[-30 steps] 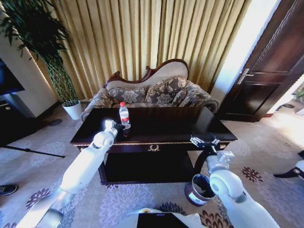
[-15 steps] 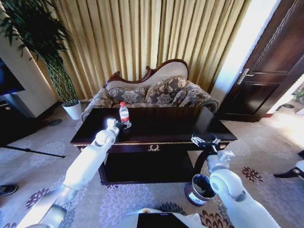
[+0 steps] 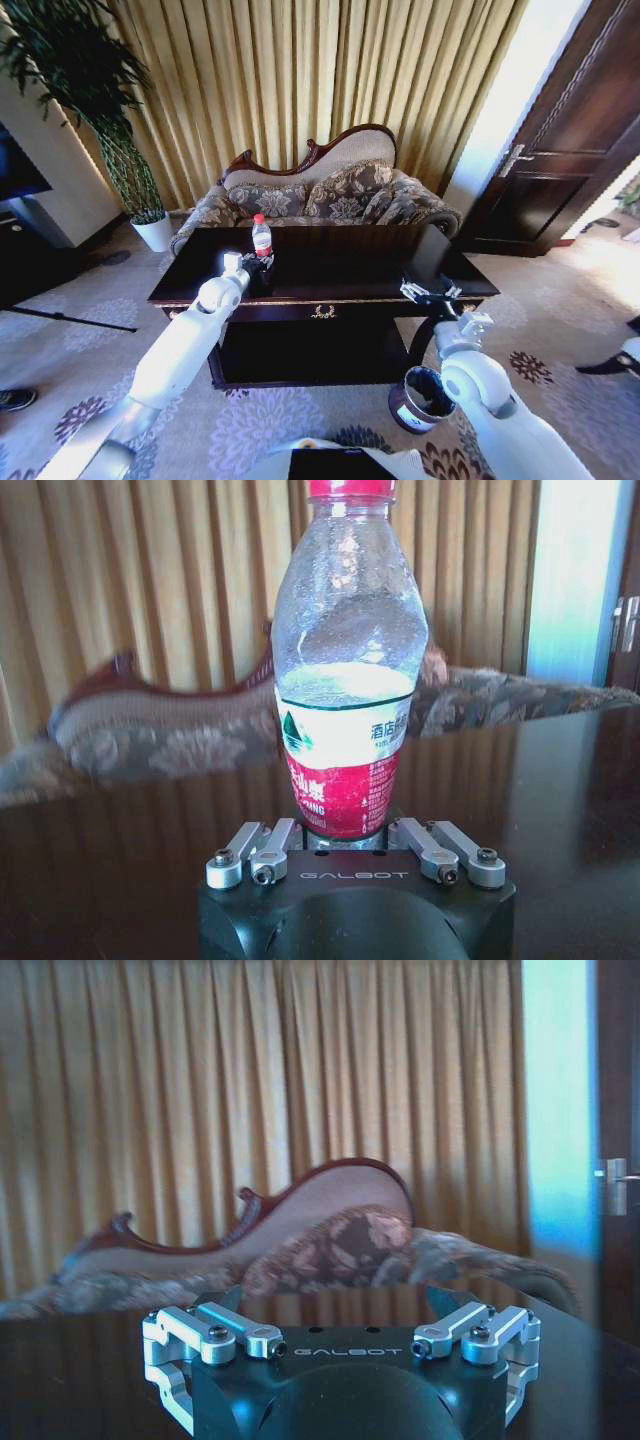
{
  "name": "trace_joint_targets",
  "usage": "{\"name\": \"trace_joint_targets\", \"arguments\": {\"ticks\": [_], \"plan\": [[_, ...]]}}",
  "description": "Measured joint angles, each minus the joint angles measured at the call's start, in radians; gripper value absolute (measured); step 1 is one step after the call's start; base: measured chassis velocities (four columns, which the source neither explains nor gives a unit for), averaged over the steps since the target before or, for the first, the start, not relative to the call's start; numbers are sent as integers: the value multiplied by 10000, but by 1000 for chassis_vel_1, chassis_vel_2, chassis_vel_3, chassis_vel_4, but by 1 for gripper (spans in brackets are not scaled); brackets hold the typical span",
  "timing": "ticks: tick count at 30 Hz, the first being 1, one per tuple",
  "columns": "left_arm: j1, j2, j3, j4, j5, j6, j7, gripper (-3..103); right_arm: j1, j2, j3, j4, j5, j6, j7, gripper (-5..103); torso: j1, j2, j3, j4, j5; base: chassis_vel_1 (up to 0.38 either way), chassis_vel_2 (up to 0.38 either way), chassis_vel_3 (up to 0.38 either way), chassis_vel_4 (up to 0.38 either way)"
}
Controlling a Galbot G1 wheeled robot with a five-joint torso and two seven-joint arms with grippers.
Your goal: Move to the front of the table and place the trash on the table into the trash bin.
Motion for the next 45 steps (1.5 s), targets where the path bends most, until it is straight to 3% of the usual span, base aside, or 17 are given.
{"name": "trace_joint_targets", "arguments": {"ticks": [8,14,17,24,28,33,36,45], "plan": [[959,671,-764,-1301,582,-440,324,30,230,-453,-199,487,689,-29,-42,100,0,0,0,1,-1,0,0,0,0],[2081,1391,-2023,-2592,591,-468,570,30,651,-1071,-601,649,1035,31,-609,100,0,0,0,3,-1,0,0,0,0],[2469,1919,-2649,-3249,279,-360,810,30,1138,-1741,-829,646,1214,237,-1479,100,0,0,0,4,0,0,0,0,0],[1950,2625,-2562,-3594,-652,142,963,30,1763,-2825,-1097,880,2072,380,-2379,100,0,0,0,1,0,0,0,0,0],[805,3084,-1299,-3534,-1080,317,1070,30,2080,-3377,-1320,1074,2458,416,-2830,100,0,0,0,-1,1,0,0,0,0],[-604,3108,33,-3217,-1207,359,1068,29,2712,-3630,-1831,990,2635,419,-2858,100,-1,0,0,-2,3,0,0,0,0],[-1969,2795,1275,-2910,-1360,483,924,29,3674,-3729,-2440,652,2854,419,-2850,100,2,-1,1,-1,4,0,0,0,0],[-3150,2208,3034,-2524,-1486,669,720,29,5693,-3567,-3806,-427,3031,396,-2765,100,3,-3,2,3,3,0,0,0,0]]}}
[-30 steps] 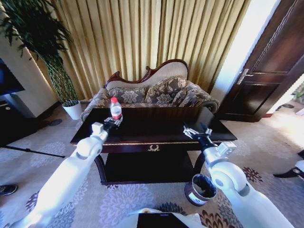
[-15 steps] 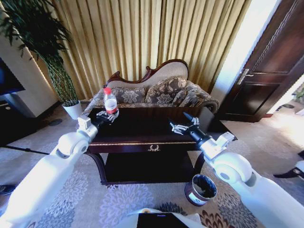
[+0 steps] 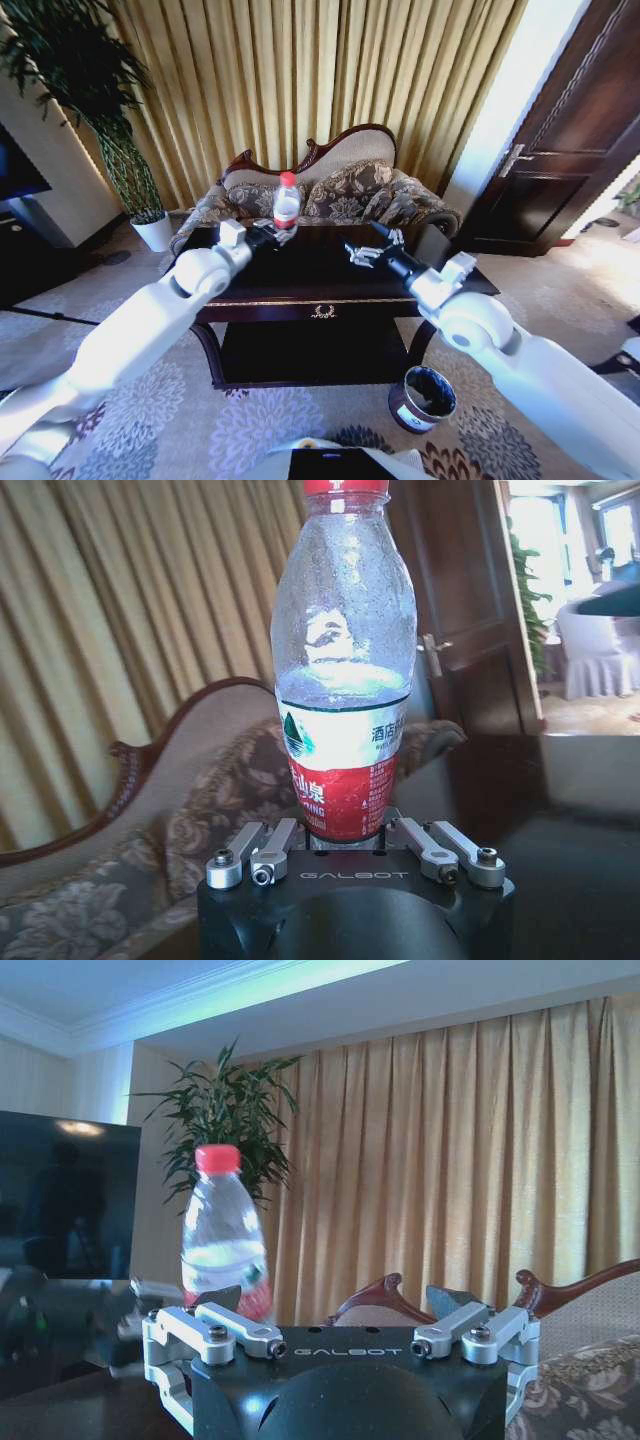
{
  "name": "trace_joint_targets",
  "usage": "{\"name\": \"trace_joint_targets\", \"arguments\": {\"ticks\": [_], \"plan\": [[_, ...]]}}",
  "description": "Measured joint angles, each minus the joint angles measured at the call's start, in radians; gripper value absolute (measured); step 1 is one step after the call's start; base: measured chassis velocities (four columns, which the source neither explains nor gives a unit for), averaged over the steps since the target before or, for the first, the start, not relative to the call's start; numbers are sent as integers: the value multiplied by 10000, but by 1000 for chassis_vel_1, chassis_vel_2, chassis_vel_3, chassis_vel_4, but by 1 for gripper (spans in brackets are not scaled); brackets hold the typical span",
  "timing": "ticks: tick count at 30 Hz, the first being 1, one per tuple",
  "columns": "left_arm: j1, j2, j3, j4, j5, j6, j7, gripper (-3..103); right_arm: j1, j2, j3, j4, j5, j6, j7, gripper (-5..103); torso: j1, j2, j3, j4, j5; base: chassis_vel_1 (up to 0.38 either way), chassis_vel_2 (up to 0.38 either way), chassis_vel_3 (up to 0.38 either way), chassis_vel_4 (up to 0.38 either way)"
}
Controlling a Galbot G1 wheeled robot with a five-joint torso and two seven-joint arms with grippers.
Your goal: Move to the front of the table and place the trash on the table into the trash bin.
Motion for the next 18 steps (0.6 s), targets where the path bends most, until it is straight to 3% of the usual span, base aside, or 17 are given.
{"name": "trace_joint_targets", "arguments": {"ticks": [8,18], "plan": [[-976,-604,1180,582,-34,6,-8,29,623,134,-878,-296,43,-20,15,100,-1,0,-1,-4,-2,0,0,0,0],[-1352,-1177,1706,701,-38,170,-157,29,1296,448,-1437,-701,155,-45,50,100,-1,1,-1,0,-2,0,0,0,0]]}}
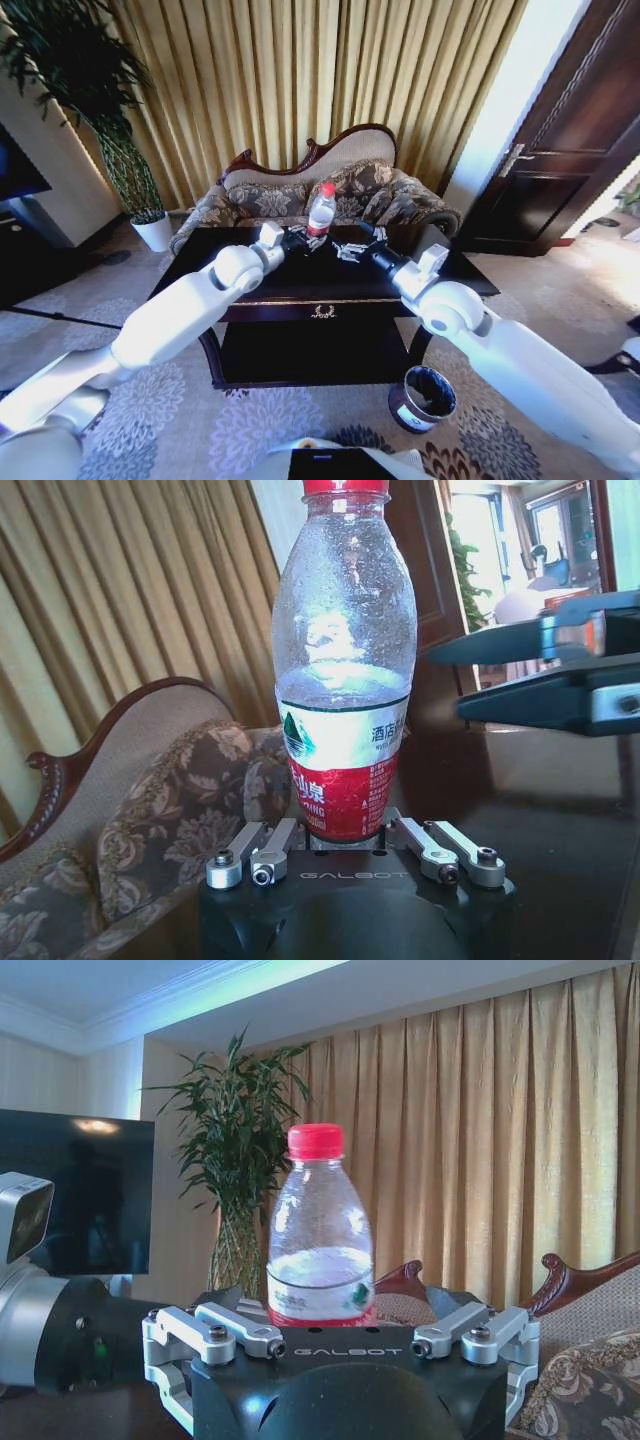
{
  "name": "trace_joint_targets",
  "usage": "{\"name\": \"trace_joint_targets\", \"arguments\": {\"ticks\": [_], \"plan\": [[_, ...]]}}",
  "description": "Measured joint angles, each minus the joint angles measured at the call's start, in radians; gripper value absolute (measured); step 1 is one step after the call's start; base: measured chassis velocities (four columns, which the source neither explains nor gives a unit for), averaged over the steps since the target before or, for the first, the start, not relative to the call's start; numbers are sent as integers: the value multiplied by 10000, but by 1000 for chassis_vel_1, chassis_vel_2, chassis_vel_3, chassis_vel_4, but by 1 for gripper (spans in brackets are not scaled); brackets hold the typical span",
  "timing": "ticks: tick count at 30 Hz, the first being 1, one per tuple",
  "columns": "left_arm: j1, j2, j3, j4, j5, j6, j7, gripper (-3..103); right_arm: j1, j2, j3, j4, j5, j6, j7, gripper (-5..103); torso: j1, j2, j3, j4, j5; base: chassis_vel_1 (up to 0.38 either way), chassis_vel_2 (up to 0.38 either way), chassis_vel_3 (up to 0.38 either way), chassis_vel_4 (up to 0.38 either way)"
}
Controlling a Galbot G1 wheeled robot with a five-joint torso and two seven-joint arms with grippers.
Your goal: Move to the front of the table and place the trash on the table into the trash bin.
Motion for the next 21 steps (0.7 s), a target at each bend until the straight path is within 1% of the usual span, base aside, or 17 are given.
{"name": "trace_joint_targets", "arguments": {"ticks": [8,12,21], "plan": [[-244,-363,341,207,-4,81,-54,29,410,288,-378,-122,48,-8,51,100,-1,0,0,-1,0,0,0,0,0],[-387,-515,610,220,-4,90,-122,28,827,439,-601,-318,50,-13,337,100,-1,1,0,-1,0,0,0,0,0],[-552,-477,921,182,-38,108,-114,28,1157,612,-718,-485,49,-14,384,100,-2,1,-1,0,-1,0,0,0,0]]}}
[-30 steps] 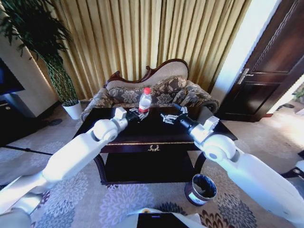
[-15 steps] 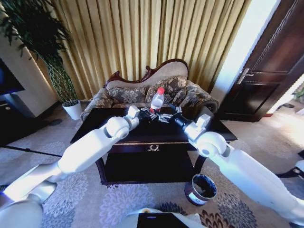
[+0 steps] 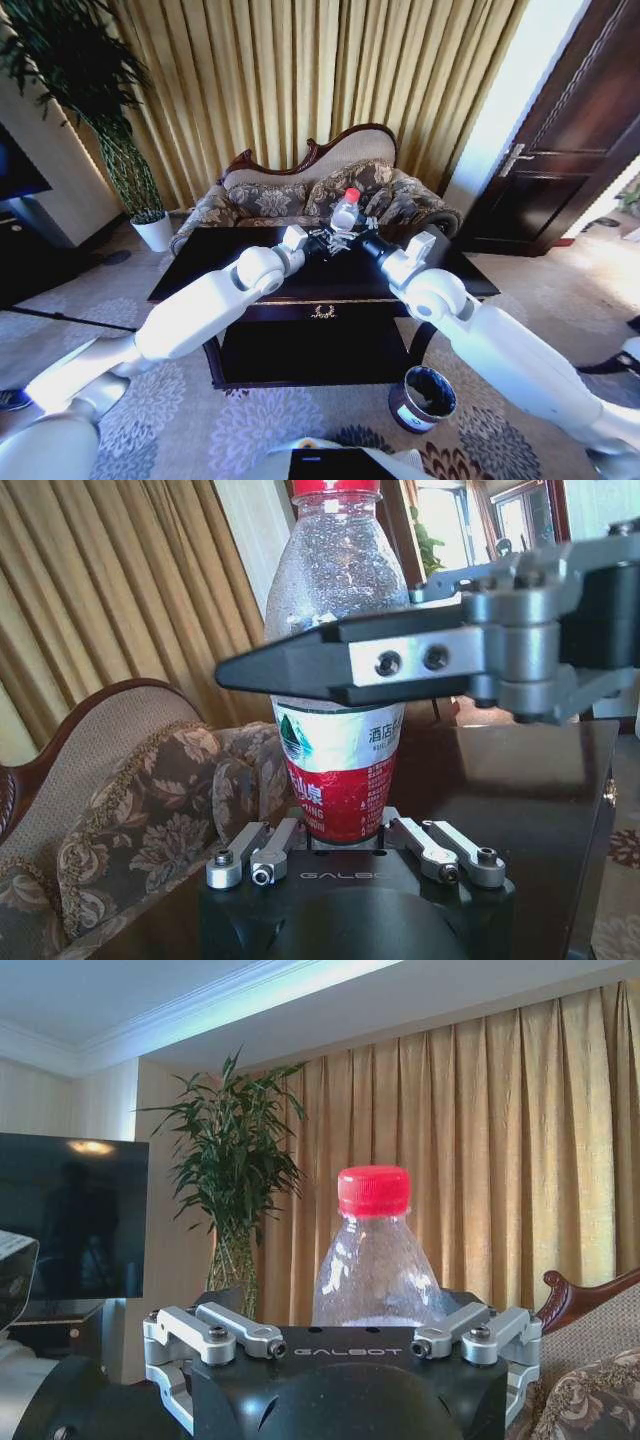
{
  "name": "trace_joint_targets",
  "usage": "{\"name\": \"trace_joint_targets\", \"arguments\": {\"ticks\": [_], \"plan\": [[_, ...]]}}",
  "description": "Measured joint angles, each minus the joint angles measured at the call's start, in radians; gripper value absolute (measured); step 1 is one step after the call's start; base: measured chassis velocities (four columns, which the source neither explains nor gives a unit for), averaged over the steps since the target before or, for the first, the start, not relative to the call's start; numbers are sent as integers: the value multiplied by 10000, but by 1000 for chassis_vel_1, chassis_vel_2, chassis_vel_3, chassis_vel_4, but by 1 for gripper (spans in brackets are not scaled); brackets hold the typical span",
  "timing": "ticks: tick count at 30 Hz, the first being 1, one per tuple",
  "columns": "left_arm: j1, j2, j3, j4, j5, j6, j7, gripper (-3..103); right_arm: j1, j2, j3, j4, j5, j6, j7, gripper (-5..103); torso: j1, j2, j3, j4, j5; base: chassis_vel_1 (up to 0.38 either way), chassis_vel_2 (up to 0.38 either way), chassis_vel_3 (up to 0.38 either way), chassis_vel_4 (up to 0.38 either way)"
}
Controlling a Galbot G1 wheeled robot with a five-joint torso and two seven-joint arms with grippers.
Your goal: Move to the front of the table and place the trash on the table into the trash bin.
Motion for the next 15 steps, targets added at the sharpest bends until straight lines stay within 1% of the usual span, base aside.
{"name": "trace_joint_targets", "arguments": {"ticks": [3,4,5,7,8,9,12,13,14,15], "plan": [[-1,-36,54,35,3,1,0,28,44,30,-65,-44,-3,-5,17,100,0,0,0,0,0,0,0,0,0],[-1,-58,65,42,5,2,0,28,67,32,-88,-63,-7,-5,24,103,1,-1,0,0,0,0,0,0,0],[0,-82,79,52,5,2,0,28,101,32,-115,-82,-9,-6,30,100,1,0,0,-1,1,0,0,0,0],[0,-126,107,81,6,1,3,28,185,12,-180,-107,-9,-16,38,100,1,0,0,-2,2,0,0,0,0],[-3,-163,118,111,9,-2,4,28,273,-17,-238,-120,-10,-29,42,95,0,0,0,-2,1,0,0,0,0],[-7,-188,121,129,9,-5,6,28,336,-39,-282,-126,-10,-35,44,95,0,0,0,-1,1,0,0,0,0],[-35,-260,123,179,11,-10,21,28,481,-107,-401,-127,-27,-42,44,79,1,0,0,0,0,0,0,0,0],[-35,-260,123,179,11,-10,21,28,481,-107,-401,-127,-27,-42,44,79,1,0,0,0,0,0,0,0,0],[-46,-258,115,180,12,-13,25,28,477,-136,-410,-127,-55,-42,42,74,0,0,0,0,1,0,0,0,0],[-50,-251,104,180,12,-15,30,28,466,-154,-409,-128,-69,-41,39,74,1,0,0,0,0,0,0,0,0]]}}
